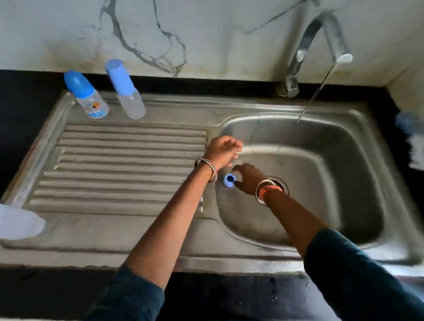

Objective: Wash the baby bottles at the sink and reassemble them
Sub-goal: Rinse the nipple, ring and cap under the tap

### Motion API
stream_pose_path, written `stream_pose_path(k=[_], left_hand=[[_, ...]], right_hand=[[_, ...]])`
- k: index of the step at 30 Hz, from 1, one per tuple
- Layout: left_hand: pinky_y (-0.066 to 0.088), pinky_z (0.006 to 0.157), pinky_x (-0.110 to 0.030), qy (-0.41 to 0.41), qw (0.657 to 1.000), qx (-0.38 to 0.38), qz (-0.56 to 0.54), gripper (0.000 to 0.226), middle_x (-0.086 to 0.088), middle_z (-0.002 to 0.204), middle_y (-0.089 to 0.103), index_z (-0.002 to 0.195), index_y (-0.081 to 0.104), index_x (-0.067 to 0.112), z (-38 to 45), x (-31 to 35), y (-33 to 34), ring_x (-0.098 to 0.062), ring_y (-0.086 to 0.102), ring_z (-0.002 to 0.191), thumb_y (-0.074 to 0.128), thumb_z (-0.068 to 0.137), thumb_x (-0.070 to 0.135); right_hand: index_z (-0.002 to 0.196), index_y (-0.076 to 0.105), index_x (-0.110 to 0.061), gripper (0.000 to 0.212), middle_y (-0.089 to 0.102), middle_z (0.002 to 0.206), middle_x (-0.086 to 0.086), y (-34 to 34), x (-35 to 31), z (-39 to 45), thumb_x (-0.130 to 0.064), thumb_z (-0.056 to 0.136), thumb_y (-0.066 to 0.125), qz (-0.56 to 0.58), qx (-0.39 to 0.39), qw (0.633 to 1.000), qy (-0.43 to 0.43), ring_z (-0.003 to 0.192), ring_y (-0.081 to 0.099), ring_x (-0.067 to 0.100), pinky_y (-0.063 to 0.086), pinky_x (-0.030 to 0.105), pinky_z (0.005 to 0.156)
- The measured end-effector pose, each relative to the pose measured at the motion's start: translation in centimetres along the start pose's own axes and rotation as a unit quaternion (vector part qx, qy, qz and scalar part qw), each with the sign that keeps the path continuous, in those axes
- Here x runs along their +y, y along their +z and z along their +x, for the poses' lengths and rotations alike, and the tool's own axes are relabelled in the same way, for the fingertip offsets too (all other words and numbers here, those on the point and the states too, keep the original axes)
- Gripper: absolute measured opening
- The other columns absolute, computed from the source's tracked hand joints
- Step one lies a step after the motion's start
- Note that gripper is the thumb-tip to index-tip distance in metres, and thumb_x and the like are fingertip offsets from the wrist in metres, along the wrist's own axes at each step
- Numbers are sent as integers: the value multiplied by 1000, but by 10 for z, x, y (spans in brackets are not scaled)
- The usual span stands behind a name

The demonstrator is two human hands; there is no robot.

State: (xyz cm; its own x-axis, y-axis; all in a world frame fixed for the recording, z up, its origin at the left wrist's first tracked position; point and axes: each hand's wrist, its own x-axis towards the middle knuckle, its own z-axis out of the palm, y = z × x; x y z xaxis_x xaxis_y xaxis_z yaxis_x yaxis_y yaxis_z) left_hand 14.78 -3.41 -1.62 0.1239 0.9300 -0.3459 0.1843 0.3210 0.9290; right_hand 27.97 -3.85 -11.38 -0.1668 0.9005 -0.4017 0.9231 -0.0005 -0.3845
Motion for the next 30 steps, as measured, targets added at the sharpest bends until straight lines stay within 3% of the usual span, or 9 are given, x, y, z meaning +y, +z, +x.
stream_pose_path(k=[4, 8, 10, 14, 18, 21, 23, 27, 30], left_hand=[[45, 53, -21, -49, 998, 37, -8, 26, 7, 75, 62, 76, 57, 23, 22, -20, 23, -2, 54, 56, 52, 92, 3], [46, 53, -19, -74, 994, 78, -20, 29, 5, 77, 62, 76, 57, 23, 33, -31, 38, -5, 53, 60, 48, 94, 3], [45, 46, -16, -73, 992, 102, -17, 26, 2, 79, 59, 79, 56, 20, 37, -33, 47, -6, 52, 61, 47, 95, 3], [46, 48, -17, -37, 991, 122, -47, 17, -5, 91, 60, 101, 57, 12, 46, -21, 74, -10, 54, 70, 46, 94, 0], [50, 60, -21, 22, 991, 55, -121, 20, 4, 88, 62, 95, 57, 16, 58, 14, 102, -6, 60, 76, 44, 95, 0], [50, 67, -26, 16, 991, -15, -135, 16, 2, 84, 62, 86, 53, 20, 67, 34, 115, -6, 63, 70, 48, 97, 11], [52, 70, -28, 35, 988, -17, -151, 15, -4, 85, 60, 86, 51, 16, 73, 39, 121, -11, 62, 69, 49, 96, 6], [55, 62, -25, 7, 967, 39, -253, 19, -11, 80, 58, 82, 50, 13, 78, 48, 133, -11, 62, 59, 42, 99, 8], [53, 64, -27, -53, 968, 14, -246, 23, -11, 79, 59, 93, 53, 9, 75, 53, 141, -15, 60, 61, 36, 102, 21]], right_hand=[[129, 47, -8, 44, 50, 128, 17, 31, 12, 37, -25, 90, 58, -108, -21, 991, -73, 114, 53, 36, 45, 43, 86], [127, 52, -7, 43, 55, 123, 17, 38, 23, 47, -16, 86, 60, 38, -31, 996, -75, 111, 56, 35, 46, 39, 87], [125, 50, -5, 53, 61, 110, 18, 21, 28, 40, -13, 77, 71, 174, 19, 983, -58, 99, 59, 32, 44, 34, 81], [100, 59, -8, 37, 61, 89, 3, -40, 51, 19, -5, 69, 79, 397, 125, 908, -50, 79, 56, 18, 47, 32, 75], [87, 61, -4, 15, 59, 83, 7, -106, 78, 7, -3, 79, 73, 542, 170, 823, -30, 81, 56, 20, 52, 33, 74], [67, 60, -13, 22, 60, 67, 2, -139, 87, 6, -18, 88, 66, 487, 198, 849, -56, 66, 56, 11, 49, 28, 65], [70, 63, -10, 26, 62, 69, 6, -152, 92, 8, -23, 93, 60, 468, 188, 861, -63, 66, 56, 14, 46, 30, 66], [88, 66, -11, 15, 68, 82, 4, -158, 100, 4, -4, 93, 54, 574, 59, 814, -74, 77, 63, 17, 53, 28, 75], [73, 66, -14, 16, 66, 69, 2, -156, 95, 1, -11, 89, 64, 532, 144, 833, -50, 65, 60, 13, 49, 23, 63]])
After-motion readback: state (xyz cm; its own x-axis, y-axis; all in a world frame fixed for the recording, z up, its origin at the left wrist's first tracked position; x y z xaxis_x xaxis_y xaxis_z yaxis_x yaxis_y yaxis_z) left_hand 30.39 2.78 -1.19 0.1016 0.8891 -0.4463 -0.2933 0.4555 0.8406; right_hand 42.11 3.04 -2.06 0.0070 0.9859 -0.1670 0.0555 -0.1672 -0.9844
